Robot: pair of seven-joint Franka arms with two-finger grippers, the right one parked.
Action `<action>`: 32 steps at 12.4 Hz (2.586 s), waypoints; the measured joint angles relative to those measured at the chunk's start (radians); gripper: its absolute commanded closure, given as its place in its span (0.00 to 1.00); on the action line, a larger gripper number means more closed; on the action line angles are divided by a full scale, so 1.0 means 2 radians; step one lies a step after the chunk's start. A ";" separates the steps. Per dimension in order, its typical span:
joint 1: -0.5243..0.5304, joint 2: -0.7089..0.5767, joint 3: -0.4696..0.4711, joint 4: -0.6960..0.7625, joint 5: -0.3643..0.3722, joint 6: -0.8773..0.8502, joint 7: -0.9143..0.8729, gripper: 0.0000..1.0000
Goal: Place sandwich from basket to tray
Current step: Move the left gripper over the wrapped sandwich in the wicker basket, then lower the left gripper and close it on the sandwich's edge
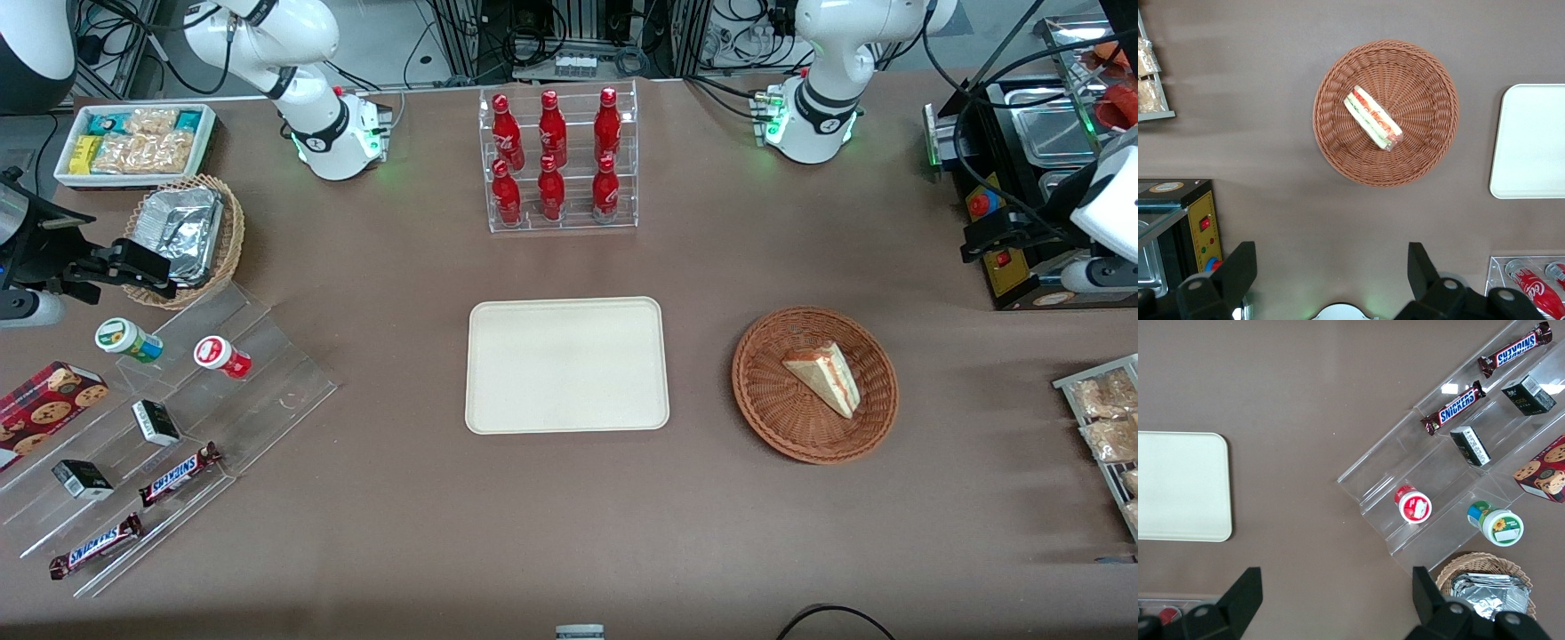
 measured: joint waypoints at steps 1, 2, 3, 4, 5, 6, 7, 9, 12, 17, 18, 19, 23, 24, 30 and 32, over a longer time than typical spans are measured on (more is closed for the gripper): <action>0.000 0.000 0.000 0.000 0.000 0.000 0.000 0.00; 0.001 0.000 0.001 0.000 0.000 0.000 0.000 0.00; 0.001 0.000 0.001 0.000 0.002 0.000 0.000 0.00; 0.001 0.001 0.001 0.000 0.009 0.000 -0.001 0.00; 0.001 0.006 0.001 -0.001 0.019 0.000 -0.007 0.00; 0.001 0.015 0.001 -0.005 0.024 0.000 -0.024 0.00; 0.001 0.030 0.001 -0.013 0.025 0.008 -0.053 0.00; 0.000 0.054 0.000 -0.047 0.025 0.062 -0.136 0.00; -0.009 0.060 0.000 -0.122 0.025 0.171 -0.284 0.00; -0.043 0.052 -0.002 -0.245 0.014 0.342 -0.456 0.00; -0.051 0.052 -0.002 -0.269 0.014 0.370 -0.464 0.00; -0.055 0.052 -0.002 -0.294 0.014 0.400 -0.467 0.00; -0.056 0.058 -0.001 -0.335 0.014 0.457 -0.468 0.00; -0.057 0.062 -0.001 -0.335 0.014 0.463 -0.468 0.00; -0.060 0.098 -0.002 -0.337 0.014 0.495 -0.468 0.03; -0.060 0.107 -0.002 -0.337 0.014 0.505 -0.468 0.28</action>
